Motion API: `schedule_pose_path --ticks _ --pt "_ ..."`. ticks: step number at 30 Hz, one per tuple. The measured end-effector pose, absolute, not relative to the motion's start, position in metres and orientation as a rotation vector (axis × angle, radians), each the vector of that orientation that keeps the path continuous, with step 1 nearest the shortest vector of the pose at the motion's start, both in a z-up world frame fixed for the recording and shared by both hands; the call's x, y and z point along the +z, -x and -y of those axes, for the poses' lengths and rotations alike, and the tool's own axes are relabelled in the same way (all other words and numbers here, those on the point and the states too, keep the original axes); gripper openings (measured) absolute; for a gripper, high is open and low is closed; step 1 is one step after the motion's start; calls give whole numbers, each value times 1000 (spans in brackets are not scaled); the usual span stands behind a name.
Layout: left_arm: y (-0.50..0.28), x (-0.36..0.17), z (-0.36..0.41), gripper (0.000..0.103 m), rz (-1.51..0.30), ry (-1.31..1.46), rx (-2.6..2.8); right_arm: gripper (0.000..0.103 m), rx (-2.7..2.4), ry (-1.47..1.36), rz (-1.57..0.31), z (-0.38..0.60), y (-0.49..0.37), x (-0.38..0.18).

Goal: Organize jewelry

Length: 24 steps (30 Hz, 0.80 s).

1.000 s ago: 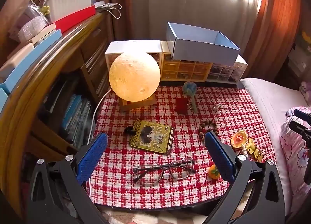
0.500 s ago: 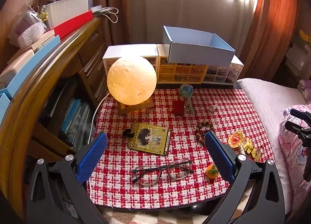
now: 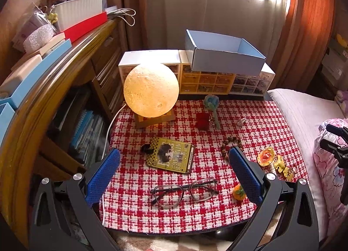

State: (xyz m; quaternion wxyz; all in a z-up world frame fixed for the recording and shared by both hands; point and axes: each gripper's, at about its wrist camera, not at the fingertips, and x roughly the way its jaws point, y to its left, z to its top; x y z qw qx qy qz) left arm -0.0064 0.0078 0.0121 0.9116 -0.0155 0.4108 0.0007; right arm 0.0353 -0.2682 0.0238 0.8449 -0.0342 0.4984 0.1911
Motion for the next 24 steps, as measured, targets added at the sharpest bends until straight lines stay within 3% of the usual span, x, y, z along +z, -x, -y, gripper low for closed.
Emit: schedule_pose_path --ticks 24 --pt "9 13 -7 100 -843 27 5 96 412 97 -1051 267 -34 23"
